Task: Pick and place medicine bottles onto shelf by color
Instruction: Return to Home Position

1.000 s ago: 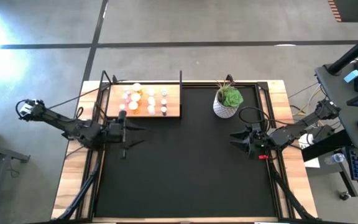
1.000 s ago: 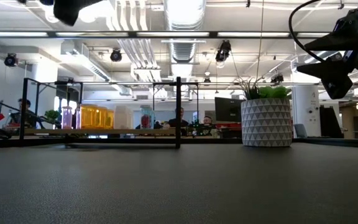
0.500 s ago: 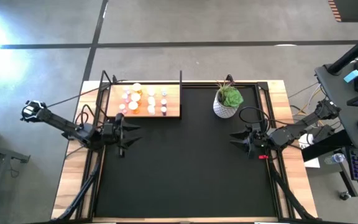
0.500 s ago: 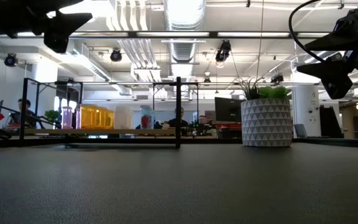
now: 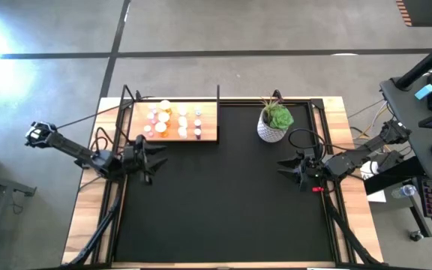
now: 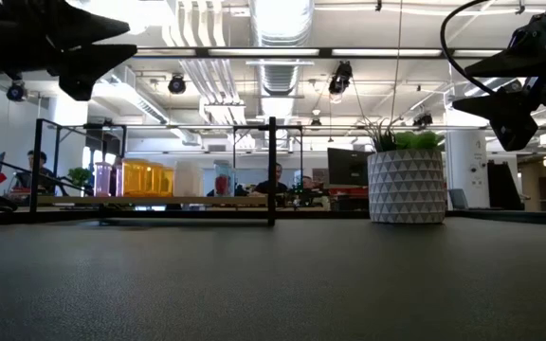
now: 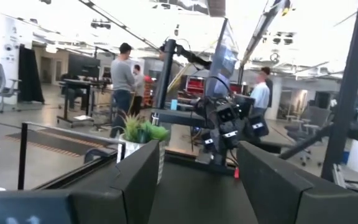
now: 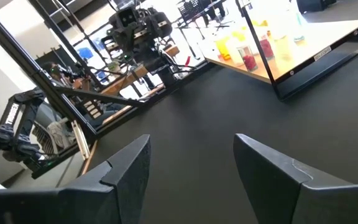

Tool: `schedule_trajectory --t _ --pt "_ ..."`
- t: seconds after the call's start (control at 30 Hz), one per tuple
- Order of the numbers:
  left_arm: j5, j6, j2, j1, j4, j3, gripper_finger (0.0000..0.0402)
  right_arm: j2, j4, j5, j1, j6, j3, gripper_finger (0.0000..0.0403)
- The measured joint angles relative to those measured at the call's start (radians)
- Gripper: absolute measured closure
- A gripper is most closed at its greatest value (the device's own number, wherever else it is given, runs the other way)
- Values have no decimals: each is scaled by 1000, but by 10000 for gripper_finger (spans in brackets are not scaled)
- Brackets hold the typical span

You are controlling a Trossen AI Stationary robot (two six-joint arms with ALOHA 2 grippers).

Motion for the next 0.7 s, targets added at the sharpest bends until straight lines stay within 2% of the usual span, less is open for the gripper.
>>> schedule_trajectory --t 0.43,0.7 --pt "-8 -7 -169 0 13 -2 202 0 0 0 0 0 0 184" --pt "-7 -7 -200 0 -3 -2 202 0 0 0 0 0 0 184"
